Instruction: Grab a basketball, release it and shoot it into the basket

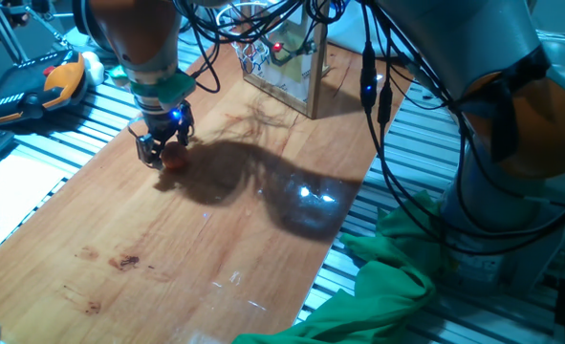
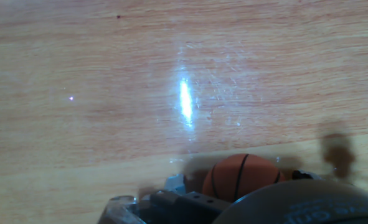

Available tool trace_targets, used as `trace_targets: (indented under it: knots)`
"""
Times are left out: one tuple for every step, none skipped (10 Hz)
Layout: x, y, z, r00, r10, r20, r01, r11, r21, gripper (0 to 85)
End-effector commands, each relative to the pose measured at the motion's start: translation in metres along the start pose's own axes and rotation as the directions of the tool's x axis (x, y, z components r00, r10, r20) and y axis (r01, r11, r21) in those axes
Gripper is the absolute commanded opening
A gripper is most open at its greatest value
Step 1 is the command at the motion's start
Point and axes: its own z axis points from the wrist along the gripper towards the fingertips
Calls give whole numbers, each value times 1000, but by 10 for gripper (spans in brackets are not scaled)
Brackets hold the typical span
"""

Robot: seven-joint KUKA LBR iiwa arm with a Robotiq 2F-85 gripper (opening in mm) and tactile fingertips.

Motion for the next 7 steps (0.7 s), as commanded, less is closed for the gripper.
trace_targets:
  knots:
    - [0, 0, 1, 1000, 0, 0, 0, 1000, 0, 850]
    - [0, 0, 1, 1000, 0, 0, 0, 1000, -2, 850]
    - [1, 0, 1, 1000, 2, 0, -2, 1000, -3, 850]
    - [1, -1, 2, 1000, 2, 0, -2, 1000, -3, 850]
    - [2, -1, 3, 1000, 2, 0, -2, 1000, -5, 850]
    - [3, 0, 3, 1000, 5, 3, -5, 1000, -5, 833]
    - [4, 0, 3, 1000, 3, 3, -3, 1000, -7, 783]
